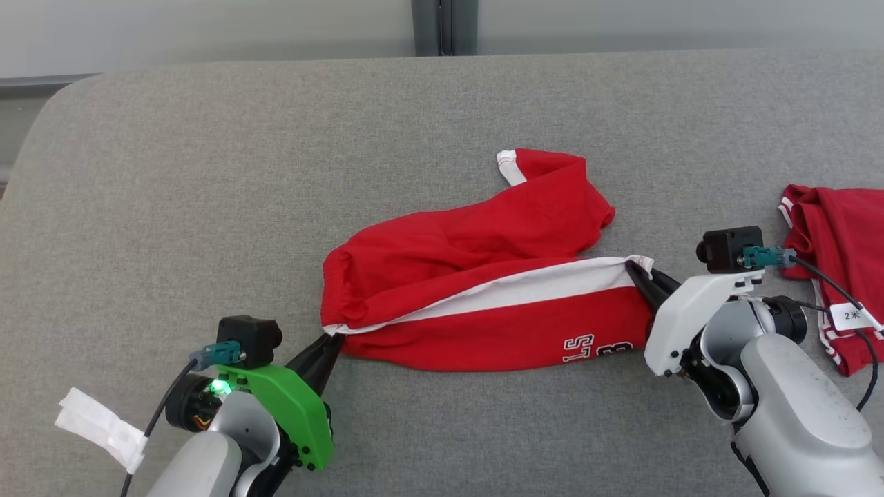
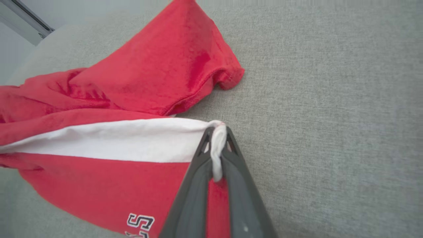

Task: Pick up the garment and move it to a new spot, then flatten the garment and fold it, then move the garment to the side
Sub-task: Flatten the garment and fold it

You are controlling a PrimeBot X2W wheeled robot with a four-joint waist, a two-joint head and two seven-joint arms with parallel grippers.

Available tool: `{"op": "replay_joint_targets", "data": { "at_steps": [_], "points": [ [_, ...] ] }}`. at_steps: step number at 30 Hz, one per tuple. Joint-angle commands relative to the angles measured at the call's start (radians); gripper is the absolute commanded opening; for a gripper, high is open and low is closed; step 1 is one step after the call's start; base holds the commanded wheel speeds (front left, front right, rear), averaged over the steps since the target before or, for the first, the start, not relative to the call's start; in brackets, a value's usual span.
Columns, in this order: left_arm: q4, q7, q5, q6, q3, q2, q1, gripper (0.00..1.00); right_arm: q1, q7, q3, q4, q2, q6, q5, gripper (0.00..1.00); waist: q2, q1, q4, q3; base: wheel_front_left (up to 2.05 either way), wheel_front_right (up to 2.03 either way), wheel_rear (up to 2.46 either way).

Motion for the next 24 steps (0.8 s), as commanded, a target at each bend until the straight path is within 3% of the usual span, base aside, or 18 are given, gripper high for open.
{"op": "replay_joint_targets", "data": {
  "at_steps": [1, 7, 12, 18, 24],
  "points": [
    [-0.006, -0.010, 0.001, -0.003, 0.001, 0.014, 0.000, 0.00, 0.006, -0.011, 0.004, -0.002, -0.006, 0.000, 0.007, 0.00, -0.0001, 0.0000, -0.003, -0.017, 0.00, 0.00, 0.00],
    [-0.072, -0.008, -0.014, -0.003, 0.003, 0.041, 0.004, 0.00, 0.014, -0.046, 0.034, -0.091, -0.011, 0.000, 0.078, 0.00, -0.0001, 0.0000, -0.011, -0.043, 0.00, 0.00, 0.00],
    [-0.145, 0.068, -0.029, -0.003, 0.007, 0.101, -0.096, 0.00, -0.040, -0.053, 0.049, -0.184, -0.045, 0.000, 0.104, 0.00, -0.0001, 0.0000, -0.020, -0.024, 0.00, 0.00, 0.00],
    [-0.144, 0.136, -0.060, -0.003, 0.020, 0.139, -0.340, 0.00, -0.194, -0.046, 0.039, -0.246, -0.078, 0.000, 0.103, 0.00, -0.0001, 0.0000, -0.035, 0.079, 0.00, 0.00, 0.00],
    [-0.028, 0.102, -0.059, -0.003, 0.010, 0.147, -0.667, 0.00, -0.463, -0.076, 0.048, -0.199, -0.105, 0.000, 0.109, 0.00, -0.0001, 0.0000, -0.046, 0.233, 0.00, 0.00, 0.00]
  ]
}}
